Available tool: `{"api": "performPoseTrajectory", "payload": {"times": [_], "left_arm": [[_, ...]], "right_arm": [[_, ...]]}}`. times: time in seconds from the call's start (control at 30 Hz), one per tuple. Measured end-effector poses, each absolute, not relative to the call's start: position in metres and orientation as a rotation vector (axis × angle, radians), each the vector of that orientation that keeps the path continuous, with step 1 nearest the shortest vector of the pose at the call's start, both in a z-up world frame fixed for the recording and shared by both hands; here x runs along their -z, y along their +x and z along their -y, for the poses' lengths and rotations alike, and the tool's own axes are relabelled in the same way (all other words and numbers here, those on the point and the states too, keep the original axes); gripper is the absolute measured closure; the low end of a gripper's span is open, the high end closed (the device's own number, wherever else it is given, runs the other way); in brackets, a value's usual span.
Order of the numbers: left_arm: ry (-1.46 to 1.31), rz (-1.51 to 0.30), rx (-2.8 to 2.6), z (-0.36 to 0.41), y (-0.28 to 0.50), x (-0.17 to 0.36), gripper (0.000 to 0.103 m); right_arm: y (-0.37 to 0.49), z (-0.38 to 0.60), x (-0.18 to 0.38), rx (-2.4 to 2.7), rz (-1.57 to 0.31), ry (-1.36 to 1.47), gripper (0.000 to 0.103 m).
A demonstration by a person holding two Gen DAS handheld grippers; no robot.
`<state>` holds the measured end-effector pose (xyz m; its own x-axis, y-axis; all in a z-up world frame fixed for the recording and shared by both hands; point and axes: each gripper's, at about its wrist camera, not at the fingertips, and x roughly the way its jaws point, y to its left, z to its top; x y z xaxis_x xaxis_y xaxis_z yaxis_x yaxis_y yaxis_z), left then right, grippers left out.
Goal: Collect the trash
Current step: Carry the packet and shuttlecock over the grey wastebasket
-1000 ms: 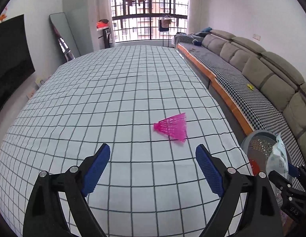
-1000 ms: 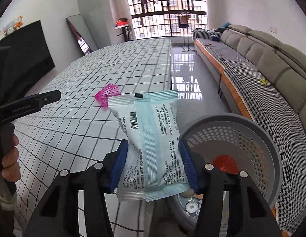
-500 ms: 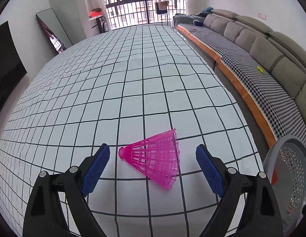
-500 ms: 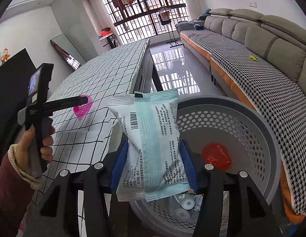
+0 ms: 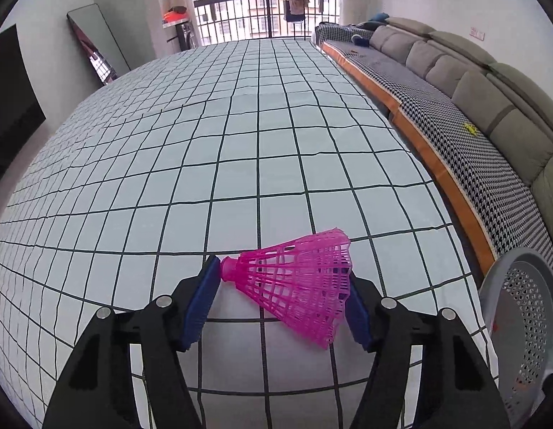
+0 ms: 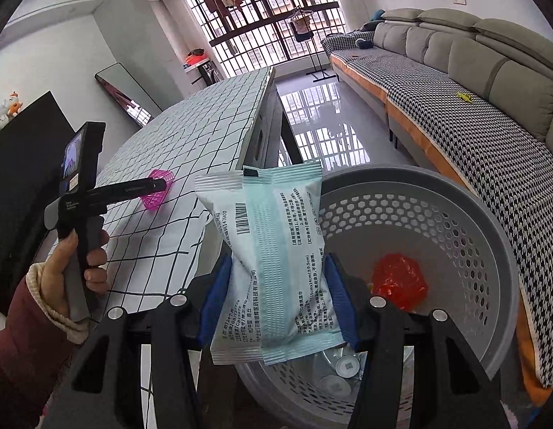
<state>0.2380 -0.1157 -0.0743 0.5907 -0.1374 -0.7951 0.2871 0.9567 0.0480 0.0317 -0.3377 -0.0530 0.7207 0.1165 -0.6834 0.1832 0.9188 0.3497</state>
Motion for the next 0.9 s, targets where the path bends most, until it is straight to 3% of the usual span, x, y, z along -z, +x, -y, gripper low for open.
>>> {"api": "performPoseTrajectory", "payload": {"times": [0.43,0.9], "left_arm": [[0.174,-0.84,0.299,0.118,0.174,0.047,0.041],[0.203,-0.811,0.508,0.206,0.066,0.022,0.041]], "right_arm": [[0.019,0.334,0.047,0.059,-0.766,0.396,0.051],[-0.029,0.385,0.046,0.219,-0.802,0.384,0.051]]}}
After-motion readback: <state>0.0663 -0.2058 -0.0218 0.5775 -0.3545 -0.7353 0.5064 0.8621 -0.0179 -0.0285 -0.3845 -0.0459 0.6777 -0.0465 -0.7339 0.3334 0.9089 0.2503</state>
